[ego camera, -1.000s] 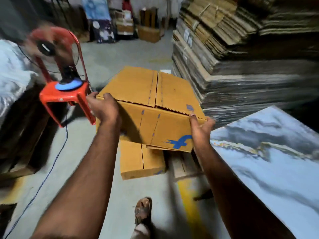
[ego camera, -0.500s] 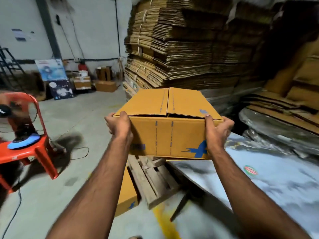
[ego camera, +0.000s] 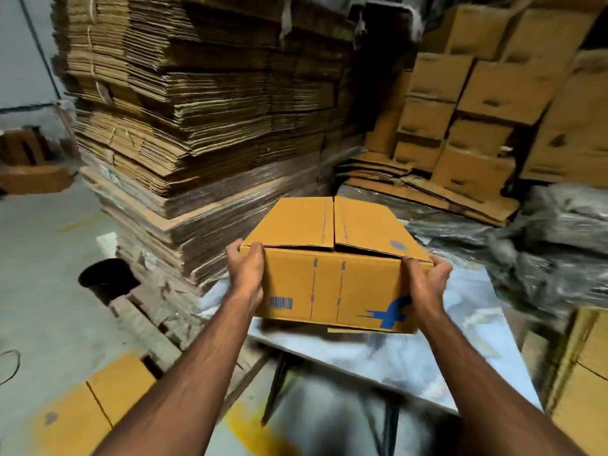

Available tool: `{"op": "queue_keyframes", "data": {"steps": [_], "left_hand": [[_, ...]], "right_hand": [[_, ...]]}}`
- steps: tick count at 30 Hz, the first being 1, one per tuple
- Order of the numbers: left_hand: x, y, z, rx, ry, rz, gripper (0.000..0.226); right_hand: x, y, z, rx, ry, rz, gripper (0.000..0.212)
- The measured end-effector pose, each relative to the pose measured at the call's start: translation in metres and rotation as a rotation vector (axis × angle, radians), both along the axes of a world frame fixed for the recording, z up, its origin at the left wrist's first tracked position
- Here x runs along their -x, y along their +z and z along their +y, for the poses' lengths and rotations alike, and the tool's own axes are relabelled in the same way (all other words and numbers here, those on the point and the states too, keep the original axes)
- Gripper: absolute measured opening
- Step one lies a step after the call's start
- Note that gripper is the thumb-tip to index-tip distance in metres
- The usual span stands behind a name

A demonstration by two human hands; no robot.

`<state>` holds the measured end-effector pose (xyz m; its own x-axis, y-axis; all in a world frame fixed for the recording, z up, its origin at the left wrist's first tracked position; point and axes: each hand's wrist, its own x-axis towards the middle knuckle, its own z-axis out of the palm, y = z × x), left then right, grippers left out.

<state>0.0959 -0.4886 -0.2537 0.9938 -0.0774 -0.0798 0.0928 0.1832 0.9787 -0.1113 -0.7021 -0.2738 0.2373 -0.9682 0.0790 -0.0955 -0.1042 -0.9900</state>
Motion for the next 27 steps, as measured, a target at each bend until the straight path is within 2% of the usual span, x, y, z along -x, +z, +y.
{"op": "queue_keyframes", "data": {"steps": [6,9,12,14,16,18,20,22,24,27], "left_hand": [[-0.038,-0.056,-0.033,-0.149,-0.288,-0.008,0.042],[-0.063,-0.075,-0.042,-0.244,-0.462,-0.053,0.055],[-0.080,-0.085,-0.054,-0.314,-0.659,-0.065,0.074],[-0.088,-0.092,-0.065,-0.372,-0.780,-0.096,0.070],[-0.089,-0.100,-0.076,-0.466,-0.876,-0.209,0.066],[-0.085,-0.104,-0.084,-0.640,-0.968,-0.335,0.066],[-0.081,-0.109,-0.089,-0.819,-1.035,-0.438,0.065],[-0.078,-0.115,-0.094,-0.889,-1.089,-0.534,0.074],[-0.080,-0.120,-0.101,-0.924,-1.119,-0.632,0.074],[-0.085,-0.126,-0.111,-0.999,-1.058,-0.735,0.070]], "right_hand": [[-0.007,-0.038,-0.027,-0.056,-0.015,0.116,0.080],[-0.017,-0.054,-0.042,-0.070,-0.071,0.187,0.063],[-0.020,-0.067,-0.063,-0.104,-0.119,0.362,0.049],[-0.017,-0.075,-0.070,-0.144,-0.094,0.489,0.050],[-0.014,-0.081,-0.069,-0.156,-0.048,0.582,0.050],[-0.013,-0.087,-0.062,-0.078,-0.030,0.704,0.046],[-0.014,-0.095,-0.054,0.123,-0.093,0.837,0.052],[-0.016,-0.102,-0.048,0.323,-0.095,0.884,0.061],[-0.018,-0.104,-0.047,0.371,0.034,0.986,0.066],[-0.021,-0.107,-0.042,0.372,0.182,1.226,0.069]]}}
